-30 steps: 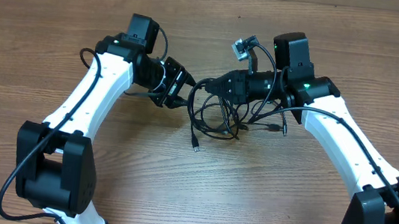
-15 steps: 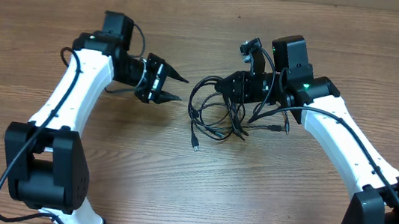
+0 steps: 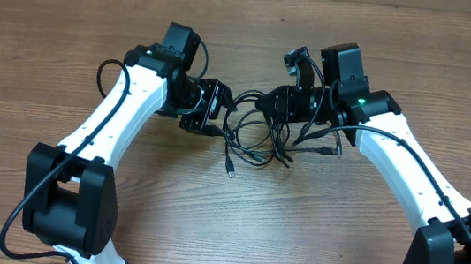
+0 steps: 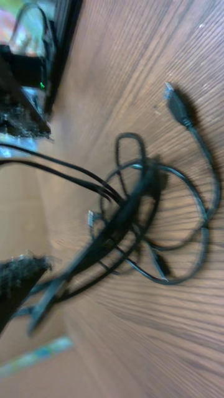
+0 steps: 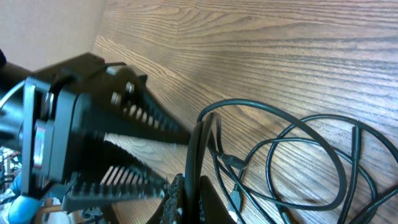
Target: Untangle cables
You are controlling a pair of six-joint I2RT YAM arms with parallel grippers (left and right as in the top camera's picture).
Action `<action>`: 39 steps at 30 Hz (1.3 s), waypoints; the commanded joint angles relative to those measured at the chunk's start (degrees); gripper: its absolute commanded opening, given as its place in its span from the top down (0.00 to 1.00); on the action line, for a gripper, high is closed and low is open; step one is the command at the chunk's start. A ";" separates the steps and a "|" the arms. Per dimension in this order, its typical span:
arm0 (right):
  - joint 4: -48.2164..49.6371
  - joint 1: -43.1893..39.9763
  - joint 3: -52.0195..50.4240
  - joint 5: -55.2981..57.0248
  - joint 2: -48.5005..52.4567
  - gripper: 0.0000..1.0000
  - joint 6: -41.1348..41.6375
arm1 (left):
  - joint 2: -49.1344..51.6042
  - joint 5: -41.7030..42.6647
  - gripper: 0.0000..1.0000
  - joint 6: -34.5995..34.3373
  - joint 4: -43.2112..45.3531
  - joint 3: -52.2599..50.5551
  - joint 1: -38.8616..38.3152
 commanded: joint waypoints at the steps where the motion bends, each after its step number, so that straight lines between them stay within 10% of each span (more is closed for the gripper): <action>1: 0.24 -0.22 1.09 0.31 -0.85 0.96 -0.02 | 0.35 -6.45 0.30 -4.70 0.13 0.22 0.20; 15: 0.20 -0.22 1.09 0.31 -0.85 0.96 -0.02 | 0.35 -8.22 0.23 -13.79 4.61 0.22 -2.43; 21: 0.15 -0.22 1.09 0.26 -0.85 0.96 -0.02 | 0.37 -11.85 0.35 -16.20 4.85 0.22 -3.89; 24: 0.13 -0.22 1.09 0.26 -0.85 0.96 -0.02 | 0.37 -13.25 0.59 -16.22 4.85 0.22 -3.98; 35: -0.24 -0.22 1.09 0.26 -0.85 0.96 -0.02 | 0.68 -15.23 0.46 -16.22 4.70 0.22 -4.96; 39: -0.33 -0.22 1.09 0.11 -0.85 0.96 -0.02 | 2.08 -15.65 0.59 -16.20 4.70 0.22 -5.64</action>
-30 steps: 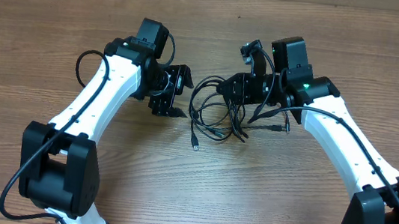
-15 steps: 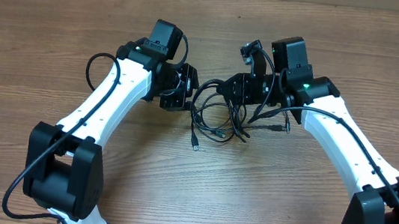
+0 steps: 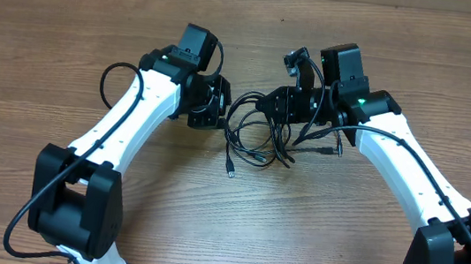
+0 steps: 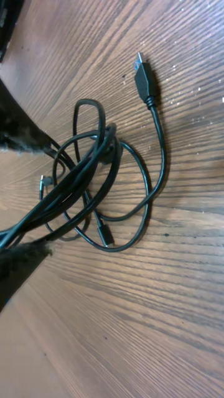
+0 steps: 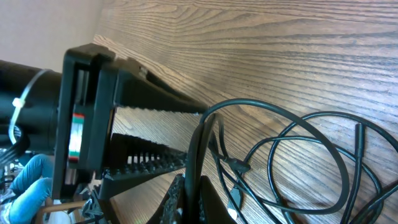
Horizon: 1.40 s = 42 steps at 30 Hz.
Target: Untangle cables
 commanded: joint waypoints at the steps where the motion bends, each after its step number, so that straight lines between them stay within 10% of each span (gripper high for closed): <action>1: -0.09 -0.22 1.09 -0.04 -0.85 0.96 0.00 | 2.56 -1.42 0.62 -0.39 -0.35 0.22 -0.98; 6: -0.50 -0.22 1.09 -0.02 -0.85 0.96 -0.02 | 4.70 -0.22 0.96 1.20 -0.35 0.20 -1.01; 22: -0.83 -0.22 1.07 5.35 -0.85 0.96 -0.37 | 3.58 18.80 0.95 24.11 2.93 0.22 7.80; 29: -5.55 -0.20 1.07 -14.62 -0.85 0.96 -23.41 | 3.58 26.77 0.44 52.33 25.31 0.22 8.94; 37: -10.38 -0.22 1.07 -23.04 -0.85 0.96 -33.79 | 3.58 28.04 0.31 59.82 27.65 0.22 8.81; 42: -10.25 -0.22 1.09 -23.98 -0.85 0.96 -33.66 | 3.58 28.06 0.18 77.55 26.12 0.22 8.37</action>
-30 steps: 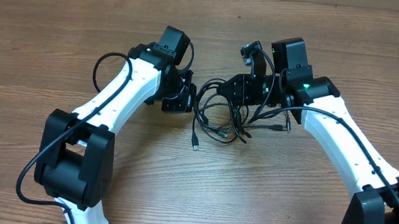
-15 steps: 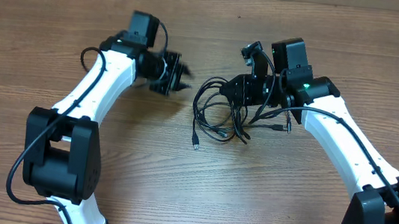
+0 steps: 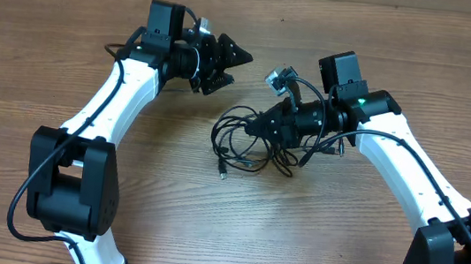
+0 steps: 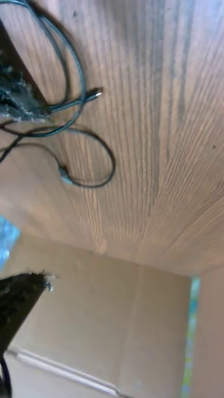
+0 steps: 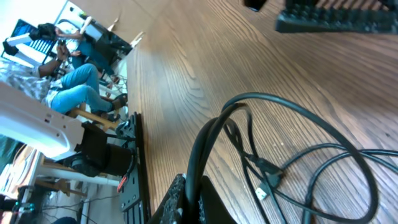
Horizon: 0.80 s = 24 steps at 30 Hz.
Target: Untangle cables
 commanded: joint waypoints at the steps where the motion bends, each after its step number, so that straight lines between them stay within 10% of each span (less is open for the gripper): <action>1: 0.15 -0.35 1.09 -5.49 -0.85 0.96 -2.45 | -0.79 1.51 0.17 19.45 -2.23 0.13 -0.52; 15: 6.19 -3.48 1.09 -19.45 -0.85 0.96 -2.47 | -0.76 6.95 0.24 41.42 -13.16 0.13 -0.76; 17: 6.19 -3.48 1.09 -20.06 -0.85 0.96 -2.43 | -0.76 3.19 0.19 41.66 -13.16 0.13 -0.76; 18: 6.19 -3.48 1.09 -20.04 -0.85 0.96 -2.19 | -0.76 -0.04 0.00 41.62 -13.14 0.13 -0.76; 24: 6.25 -3.61 1.09 -20.02 -0.85 0.96 -1.99 | -0.76 -19.02 0.00 39.12 -16.87 0.13 -0.70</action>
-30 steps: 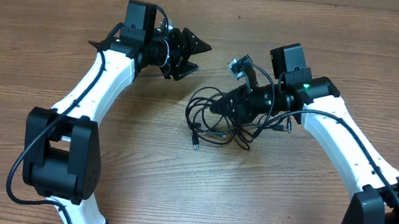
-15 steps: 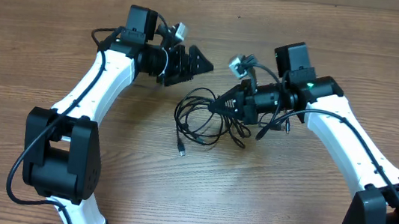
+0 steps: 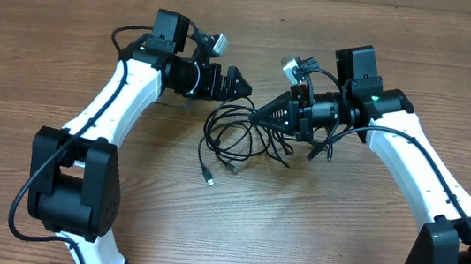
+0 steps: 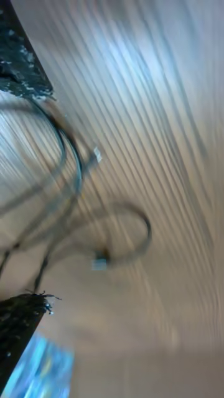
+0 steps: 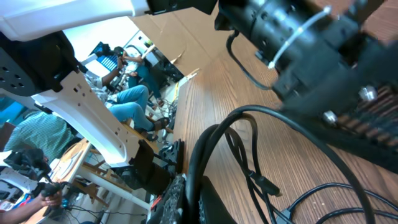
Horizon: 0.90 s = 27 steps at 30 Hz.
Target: Untangle cables
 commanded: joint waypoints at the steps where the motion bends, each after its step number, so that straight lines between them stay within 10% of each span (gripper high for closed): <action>1: 0.33 0.09 1.09 -2.62 -0.85 0.96 -0.04 | -0.76 -10.14 0.00 0.35 -1.70 0.13 -0.09; 10: 1.99 -0.09 1.09 -6.21 -0.85 0.96 -0.02 | -0.76 15.43 0.04 31.15 -1.70 0.13 0.02; 27: 9.16 -2.95 1.09 -12.28 -0.85 0.96 0.13 | -0.76 33.51 0.11 39.17 -2.05 0.13 2.78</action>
